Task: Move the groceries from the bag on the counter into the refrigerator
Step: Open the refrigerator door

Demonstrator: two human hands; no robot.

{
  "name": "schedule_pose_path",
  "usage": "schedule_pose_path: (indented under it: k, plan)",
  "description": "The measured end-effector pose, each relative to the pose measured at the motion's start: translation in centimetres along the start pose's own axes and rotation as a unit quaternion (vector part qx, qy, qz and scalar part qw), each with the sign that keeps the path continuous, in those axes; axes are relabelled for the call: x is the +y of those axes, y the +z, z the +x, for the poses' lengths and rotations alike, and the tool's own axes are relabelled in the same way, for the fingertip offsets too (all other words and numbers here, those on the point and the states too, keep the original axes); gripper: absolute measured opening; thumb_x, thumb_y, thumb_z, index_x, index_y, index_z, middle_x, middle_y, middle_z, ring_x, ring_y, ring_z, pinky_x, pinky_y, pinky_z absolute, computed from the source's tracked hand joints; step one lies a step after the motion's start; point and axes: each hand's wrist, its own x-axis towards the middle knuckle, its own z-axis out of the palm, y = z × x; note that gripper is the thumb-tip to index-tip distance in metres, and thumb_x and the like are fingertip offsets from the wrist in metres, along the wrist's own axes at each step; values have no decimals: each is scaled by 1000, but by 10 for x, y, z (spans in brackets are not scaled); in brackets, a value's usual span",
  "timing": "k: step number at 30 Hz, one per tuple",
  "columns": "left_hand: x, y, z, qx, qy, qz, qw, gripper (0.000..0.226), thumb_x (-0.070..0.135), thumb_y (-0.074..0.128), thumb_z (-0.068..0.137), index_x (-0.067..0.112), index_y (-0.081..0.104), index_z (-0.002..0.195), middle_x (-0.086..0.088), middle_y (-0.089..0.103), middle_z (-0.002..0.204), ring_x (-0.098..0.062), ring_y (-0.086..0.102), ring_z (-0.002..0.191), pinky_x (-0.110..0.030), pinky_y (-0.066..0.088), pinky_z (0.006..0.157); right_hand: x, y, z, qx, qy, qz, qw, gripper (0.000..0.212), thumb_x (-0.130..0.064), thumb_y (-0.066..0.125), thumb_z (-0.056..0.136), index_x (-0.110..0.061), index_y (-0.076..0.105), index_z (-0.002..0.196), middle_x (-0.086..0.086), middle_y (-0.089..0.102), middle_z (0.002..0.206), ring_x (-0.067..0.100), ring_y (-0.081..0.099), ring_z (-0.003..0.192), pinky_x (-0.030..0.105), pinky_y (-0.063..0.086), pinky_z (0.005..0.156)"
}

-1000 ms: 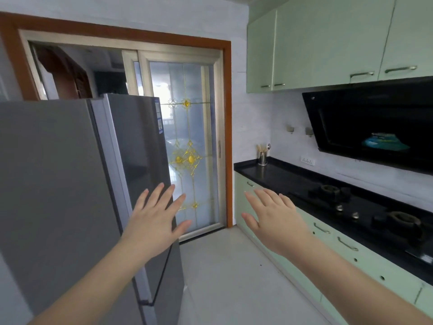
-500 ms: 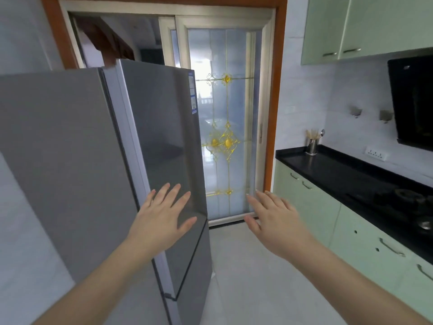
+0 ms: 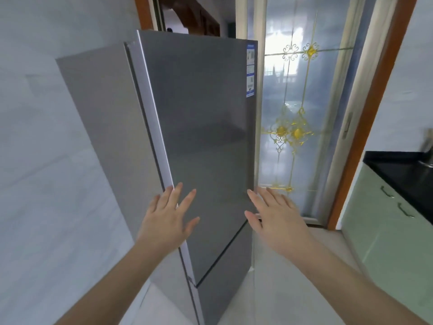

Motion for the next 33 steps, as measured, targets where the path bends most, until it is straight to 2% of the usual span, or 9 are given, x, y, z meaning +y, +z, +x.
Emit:
schedule_pose_path:
  k: [5,8,11,18,23,27,29,33]
  plan:
    - [-12,8,-3,4,-62,-11,998,73,67,9,92,29,20,153,-9,26,159,-31,26,145,-51,26,115,-31,20,47,23,-105,42,993,61,-50,23,94,-20,46,143,6,50,146,28,46,134,47,38,108]
    - [-21,17,0,0,-91,-19,996,70,66,12,93,34,1,154,-4,6,164,-26,6,150,-48,12,120,-55,30,75,11,-169,48,984,57,-50,21,101,-25,24,153,2,28,159,23,24,146,43,19,117]
    - [-33,24,4,-2,-113,-22,993,69,63,17,95,33,-2,153,-4,4,164,-26,3,150,-48,9,120,-82,36,99,7,-218,55,974,58,-49,22,101,-28,14,154,-1,17,163,21,13,149,40,9,119]
    - [-56,46,26,-6,-150,-71,986,68,62,22,96,30,3,153,-3,9,164,-25,7,150,-49,13,120,-123,41,151,101,-337,18,936,48,-28,39,102,-21,34,149,5,35,156,26,26,146,47,21,118]
    - [-63,63,42,-17,-164,-106,981,69,61,28,96,24,14,153,-1,27,158,-22,27,144,-46,25,115,-134,52,176,158,-390,-27,907,50,-26,49,98,-18,40,147,7,35,156,25,21,148,51,16,119]
    - [-56,73,48,-28,-160,-136,977,61,57,33,97,25,25,149,1,44,147,-22,47,130,-43,38,106,-131,57,191,202,-408,-87,886,47,-29,50,98,-14,45,143,8,40,153,25,23,147,53,12,119]
    - [-48,78,54,-36,-159,-157,974,58,55,35,97,25,28,146,1,48,142,-22,52,123,-41,41,101,-126,57,199,216,-422,-120,872,43,-33,49,99,-13,51,137,8,47,147,24,25,146,54,10,119]
    - [-30,96,63,-42,-201,-192,960,56,53,41,96,20,32,141,-2,56,128,-25,60,107,-39,46,88,-119,51,211,232,-460,-161,842,32,-40,52,97,-12,61,111,7,54,132,24,31,143,57,10,118]
